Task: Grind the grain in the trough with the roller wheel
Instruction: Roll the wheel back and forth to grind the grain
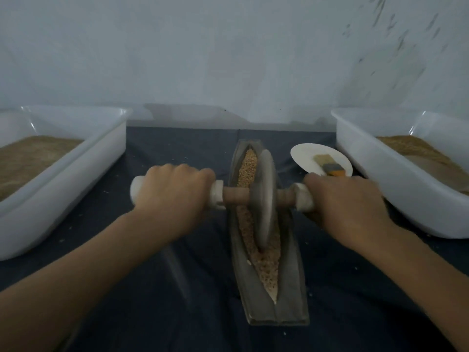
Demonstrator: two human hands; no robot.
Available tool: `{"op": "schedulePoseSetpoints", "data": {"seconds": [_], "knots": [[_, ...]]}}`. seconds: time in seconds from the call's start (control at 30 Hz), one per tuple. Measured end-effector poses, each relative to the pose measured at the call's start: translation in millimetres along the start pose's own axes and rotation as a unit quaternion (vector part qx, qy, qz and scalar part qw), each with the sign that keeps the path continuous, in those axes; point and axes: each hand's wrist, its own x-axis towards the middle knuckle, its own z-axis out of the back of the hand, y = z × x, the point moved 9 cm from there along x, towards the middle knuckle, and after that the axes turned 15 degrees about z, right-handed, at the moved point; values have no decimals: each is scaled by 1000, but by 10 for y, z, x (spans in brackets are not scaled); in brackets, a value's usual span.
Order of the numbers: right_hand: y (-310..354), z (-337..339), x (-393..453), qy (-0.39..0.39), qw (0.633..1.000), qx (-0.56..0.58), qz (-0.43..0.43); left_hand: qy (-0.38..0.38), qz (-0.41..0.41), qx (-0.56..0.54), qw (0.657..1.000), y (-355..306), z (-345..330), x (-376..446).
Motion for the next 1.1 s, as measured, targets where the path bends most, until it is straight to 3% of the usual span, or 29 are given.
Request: {"op": "schedulePoseSetpoints", "data": {"seconds": [0.07,0.17,0.27,0.33,0.43,0.53,0.7,0.83,0.97,1.1], "knots": [[-153,-227,269,7,999,-34,-12,44,42,3,998,15,-226,318],[-363,-452,587,25,999,6,-48,56,65,-2,996,-15,-363,658],[-372,-455,582,28,997,5,-67,59,56,9,997,-47,-347,669],[-229,-327,383,32,999,-16,-31,54,29,5,998,-51,-222,476],[1,4,-23,6,1000,-2,22,-9,-47,-4,999,-81,144,-20],[111,58,-260,51,998,4,32,-95,-91,-57,990,-32,506,-395],[66,60,-85,5,999,7,31,-13,-36,-2,999,29,101,-174],[-249,-237,488,31,998,-50,-18,51,50,-43,997,126,-422,427],[-416,-353,822,30,998,-25,-44,55,70,-71,993,175,-601,768],[-268,-270,548,43,998,-47,-21,56,65,-51,995,143,-422,499]]}}
